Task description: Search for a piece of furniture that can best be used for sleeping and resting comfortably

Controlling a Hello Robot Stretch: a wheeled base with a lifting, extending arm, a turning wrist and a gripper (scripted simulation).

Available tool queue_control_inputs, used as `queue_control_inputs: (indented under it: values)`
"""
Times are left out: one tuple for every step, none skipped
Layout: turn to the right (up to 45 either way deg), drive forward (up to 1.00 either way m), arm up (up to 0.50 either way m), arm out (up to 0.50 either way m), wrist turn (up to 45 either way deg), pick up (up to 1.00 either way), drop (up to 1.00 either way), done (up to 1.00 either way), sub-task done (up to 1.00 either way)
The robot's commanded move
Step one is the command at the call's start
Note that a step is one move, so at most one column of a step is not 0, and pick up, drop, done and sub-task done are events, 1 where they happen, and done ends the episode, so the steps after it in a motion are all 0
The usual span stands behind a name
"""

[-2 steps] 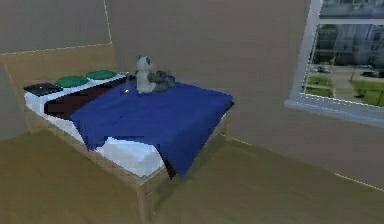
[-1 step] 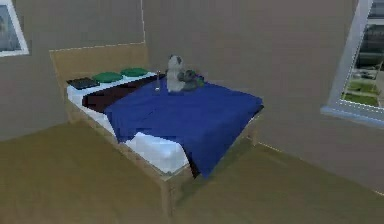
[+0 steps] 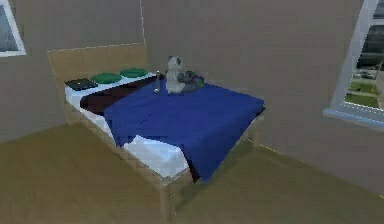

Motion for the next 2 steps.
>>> queue_control_inputs:
  values:
    - [-30.0,0.0,0.0,0.0,0.0,0.0,0.0,0.0,0.0]
    - [0.0,0.35,0.0,0.0,0.0,0.0,0.0,0.0,0.0]
